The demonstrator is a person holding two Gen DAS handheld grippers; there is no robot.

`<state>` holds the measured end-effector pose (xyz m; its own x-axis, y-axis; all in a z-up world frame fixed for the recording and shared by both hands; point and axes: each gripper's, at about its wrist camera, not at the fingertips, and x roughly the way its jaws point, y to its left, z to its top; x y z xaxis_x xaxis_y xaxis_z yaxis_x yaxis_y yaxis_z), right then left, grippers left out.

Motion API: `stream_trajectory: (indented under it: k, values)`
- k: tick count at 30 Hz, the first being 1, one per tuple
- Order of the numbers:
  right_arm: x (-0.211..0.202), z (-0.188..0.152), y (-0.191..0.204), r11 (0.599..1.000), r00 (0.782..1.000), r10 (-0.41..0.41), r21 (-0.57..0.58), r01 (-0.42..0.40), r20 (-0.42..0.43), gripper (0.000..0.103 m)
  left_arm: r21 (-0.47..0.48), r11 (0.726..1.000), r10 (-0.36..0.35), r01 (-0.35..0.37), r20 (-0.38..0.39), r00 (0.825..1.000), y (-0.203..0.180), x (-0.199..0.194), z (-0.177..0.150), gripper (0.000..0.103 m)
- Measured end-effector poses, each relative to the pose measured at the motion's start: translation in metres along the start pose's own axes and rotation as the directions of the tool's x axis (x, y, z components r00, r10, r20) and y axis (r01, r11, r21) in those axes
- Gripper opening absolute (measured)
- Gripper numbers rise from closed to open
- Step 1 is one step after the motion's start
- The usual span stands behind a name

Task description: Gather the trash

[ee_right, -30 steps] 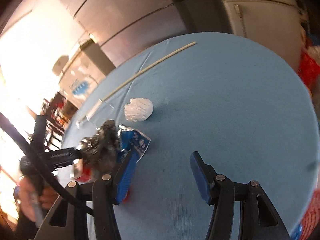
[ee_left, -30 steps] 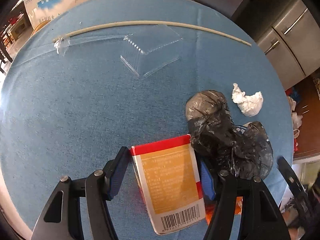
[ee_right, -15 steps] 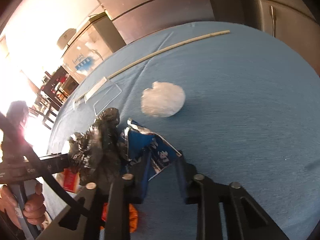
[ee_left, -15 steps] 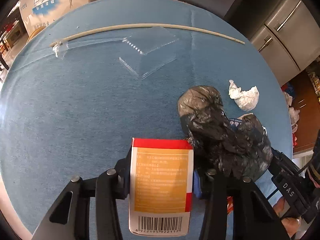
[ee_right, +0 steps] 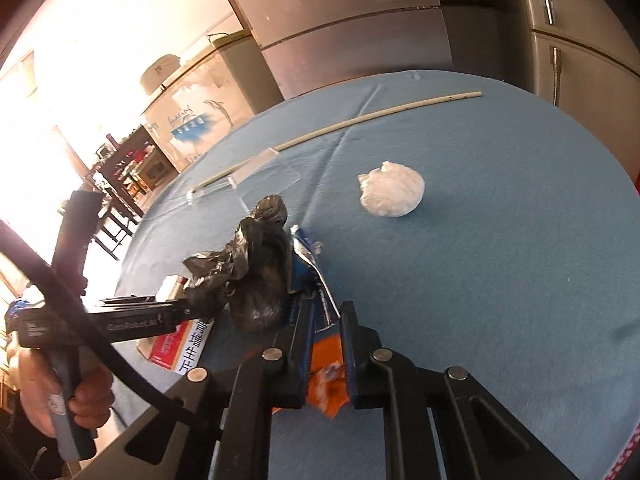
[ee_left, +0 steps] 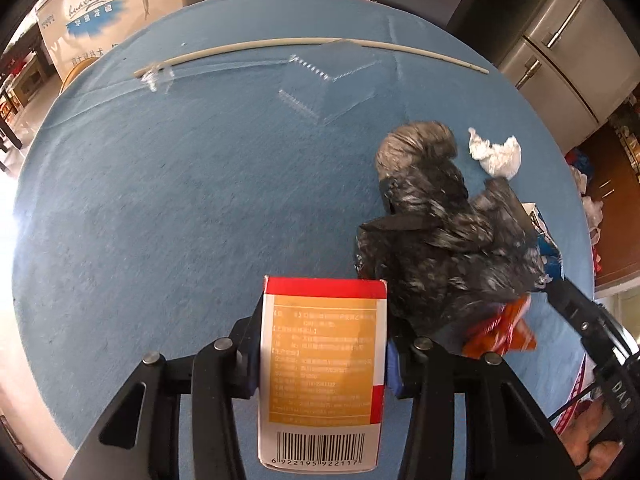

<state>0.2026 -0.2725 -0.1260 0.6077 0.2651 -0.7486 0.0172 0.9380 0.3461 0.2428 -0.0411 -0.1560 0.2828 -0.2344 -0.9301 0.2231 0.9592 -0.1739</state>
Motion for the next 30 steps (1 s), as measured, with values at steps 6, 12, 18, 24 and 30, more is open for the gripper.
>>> stream_trajectory:
  k: [6,12,18,24,30]
  values:
    - [-0.013,-0.012,0.004,0.999,1.000,0.017,0.029,-0.018,0.011,0.014,0.020,1.000,0.013,-0.013,0.003,1.000,0.012,-0.017,-0.035,0.048]
    - [-0.023,-0.024,0.001,0.998,1.000,0.019,0.060,-0.020,0.012,0.014,0.037,0.999,0.015,-0.015,0.005,1.000,0.019,-0.031,-0.055,0.048]
    - [-0.039,-0.035,-0.005,0.996,1.000,0.007,0.094,-0.010,0.029,0.014,0.046,0.999,-0.019,0.018,0.027,0.999,0.028,-0.046,-0.060,0.048]
    - [-0.062,-0.040,-0.020,0.990,0.998,-0.024,0.144,0.015,0.062,0.014,0.074,0.994,-0.082,0.077,0.066,0.994,0.040,-0.069,-0.072,0.051]
    - [-0.069,-0.050,-0.043,0.972,0.999,-0.021,0.235,0.012,0.035,0.018,0.088,0.992,-0.098,0.089,0.104,0.990,0.048,-0.090,-0.079,0.064]
